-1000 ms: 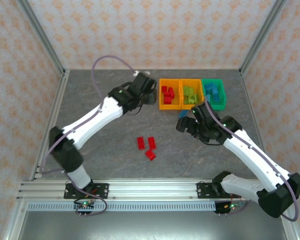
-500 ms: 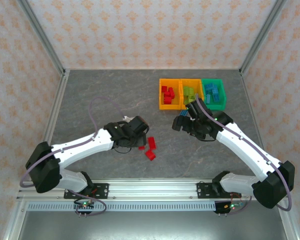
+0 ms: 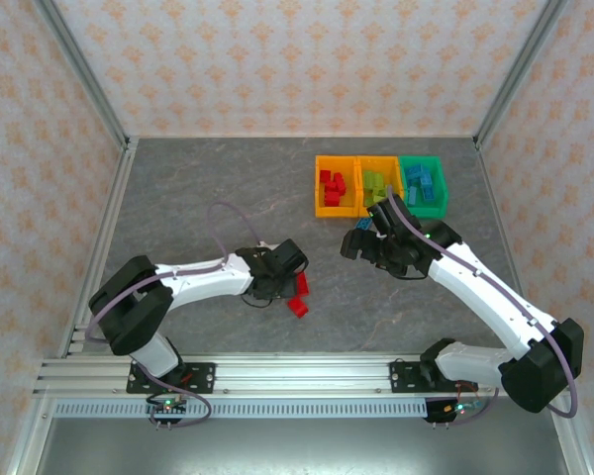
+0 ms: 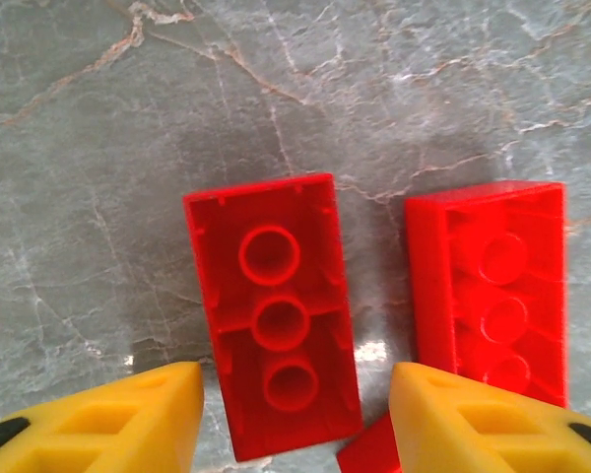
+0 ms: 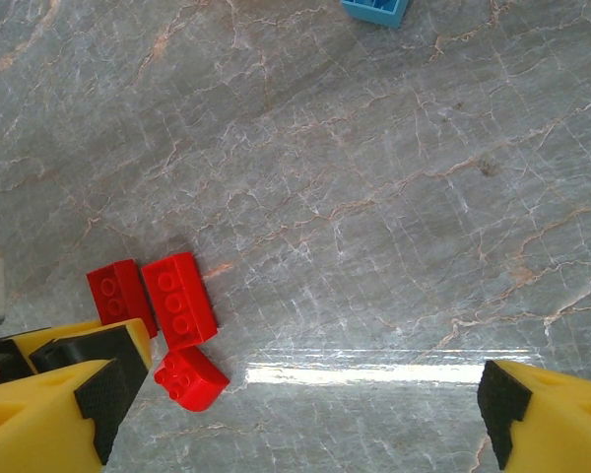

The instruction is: Sort the legos into containers by color

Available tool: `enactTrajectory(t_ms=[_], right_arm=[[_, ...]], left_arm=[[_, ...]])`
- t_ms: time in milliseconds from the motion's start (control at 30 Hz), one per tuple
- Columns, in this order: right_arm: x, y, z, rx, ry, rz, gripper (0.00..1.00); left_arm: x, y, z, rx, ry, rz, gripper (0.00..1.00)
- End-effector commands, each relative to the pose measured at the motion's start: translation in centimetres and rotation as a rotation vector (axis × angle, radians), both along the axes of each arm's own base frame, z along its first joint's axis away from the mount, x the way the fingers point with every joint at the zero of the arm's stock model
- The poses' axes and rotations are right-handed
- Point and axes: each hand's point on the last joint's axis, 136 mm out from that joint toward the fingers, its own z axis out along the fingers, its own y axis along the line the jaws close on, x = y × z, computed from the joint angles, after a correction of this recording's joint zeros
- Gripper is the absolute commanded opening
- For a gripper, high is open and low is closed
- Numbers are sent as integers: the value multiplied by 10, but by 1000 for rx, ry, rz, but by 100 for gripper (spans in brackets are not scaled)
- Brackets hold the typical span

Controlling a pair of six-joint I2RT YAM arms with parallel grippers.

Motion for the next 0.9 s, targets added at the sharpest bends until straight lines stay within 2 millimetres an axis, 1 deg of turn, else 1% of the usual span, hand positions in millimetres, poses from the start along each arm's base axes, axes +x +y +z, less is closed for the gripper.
enactTrajectory(t_ms=[0,100,200,233,300,400,433,500,567,667,733,833,867], right_arm=[[-3,0,10,9,-19,8,94],[-6,4,10,30,-7,27,94],[-15,32,15,163,18,145,94],[-19,41,15,206,33,179,94],[-29,51,13,253,76,236,93],[-43,54,8,264,139,285,92],[-44,52,8,256,140,280,92],[-41,47,13,250,111,252,92],[-36,44,25,260,46,224,93],[-30,37,37,268,-39,182,93],[-28,27,40,251,-79,135,93],[-30,14,44,248,-117,69,94],[-33,10,45,243,-125,56,94]], left_arm=[[10,12,-3,47,-41,20,50],[7,18,-16,56,-20,27,45],[6,19,-22,57,-15,26,36],[5,19,-23,57,-14,24,33],[6,18,-20,49,-18,20,30],[10,16,-8,20,-42,21,26],[13,15,1,10,-59,19,24],[24,10,29,-10,-124,-5,23],[42,-2,67,-32,-217,-48,22],[75,-22,116,-38,-346,-93,21],[99,-37,135,-40,-407,-115,21],[144,-57,155,-14,-484,-126,20],[161,-63,157,2,-498,-137,20]])
